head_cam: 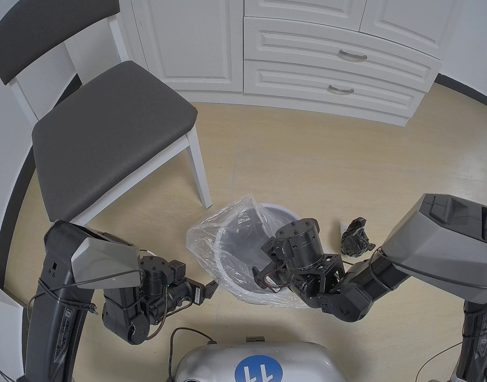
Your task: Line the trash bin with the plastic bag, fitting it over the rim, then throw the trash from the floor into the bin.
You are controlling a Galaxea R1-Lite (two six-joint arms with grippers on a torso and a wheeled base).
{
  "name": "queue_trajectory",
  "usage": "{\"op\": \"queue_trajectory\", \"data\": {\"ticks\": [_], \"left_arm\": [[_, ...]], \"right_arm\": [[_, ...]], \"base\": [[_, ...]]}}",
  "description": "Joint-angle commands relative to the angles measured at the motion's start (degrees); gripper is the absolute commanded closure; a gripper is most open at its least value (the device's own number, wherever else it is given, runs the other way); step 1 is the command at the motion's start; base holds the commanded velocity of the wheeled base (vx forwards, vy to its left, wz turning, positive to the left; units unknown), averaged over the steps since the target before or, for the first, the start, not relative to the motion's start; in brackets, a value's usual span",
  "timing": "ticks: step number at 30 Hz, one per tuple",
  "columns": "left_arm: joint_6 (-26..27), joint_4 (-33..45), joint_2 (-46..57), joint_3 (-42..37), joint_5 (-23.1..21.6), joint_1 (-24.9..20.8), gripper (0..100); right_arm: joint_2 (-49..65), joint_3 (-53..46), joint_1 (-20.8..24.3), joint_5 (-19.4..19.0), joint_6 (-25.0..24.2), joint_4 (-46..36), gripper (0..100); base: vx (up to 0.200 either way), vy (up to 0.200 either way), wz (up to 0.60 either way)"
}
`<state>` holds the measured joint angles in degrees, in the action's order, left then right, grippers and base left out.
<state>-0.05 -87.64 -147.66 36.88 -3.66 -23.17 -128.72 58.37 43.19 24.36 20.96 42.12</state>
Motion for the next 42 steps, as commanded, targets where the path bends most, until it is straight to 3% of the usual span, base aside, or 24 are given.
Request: {"op": "queue_trajectory", "data": {"ticks": [1, 6, 22, 42], "left_arm": [[0.22, -0.16, -1.22, 0.48, 0.05, 0.32, 0], [1.46, -0.25, 2.47, -2.25, 0.32, 1.38, 0], [4.09, -0.16, 14.69, -9.37, -2.32, 3.22, 0], [4.27, -0.25, 16.00, -9.45, -2.41, 3.84, 0]], "right_arm": [[-2.32, 2.80, -1.27, -0.01, -0.04, 0.24, 0], [-3.99, 10.71, -3.55, 3.24, -0.04, 0.42, 0], [-12.17, 30.05, -8.21, 5.97, 1.54, 1.48, 0], [-6.46, 18.27, -8.12, 5.44, 5.94, 0.95, 0]], "base": [[0.000, 0.000, 0.00], [0.000, 0.000, 0.00], [0.000, 0.000, 0.00], [0.000, 0.000, 0.00]]}}
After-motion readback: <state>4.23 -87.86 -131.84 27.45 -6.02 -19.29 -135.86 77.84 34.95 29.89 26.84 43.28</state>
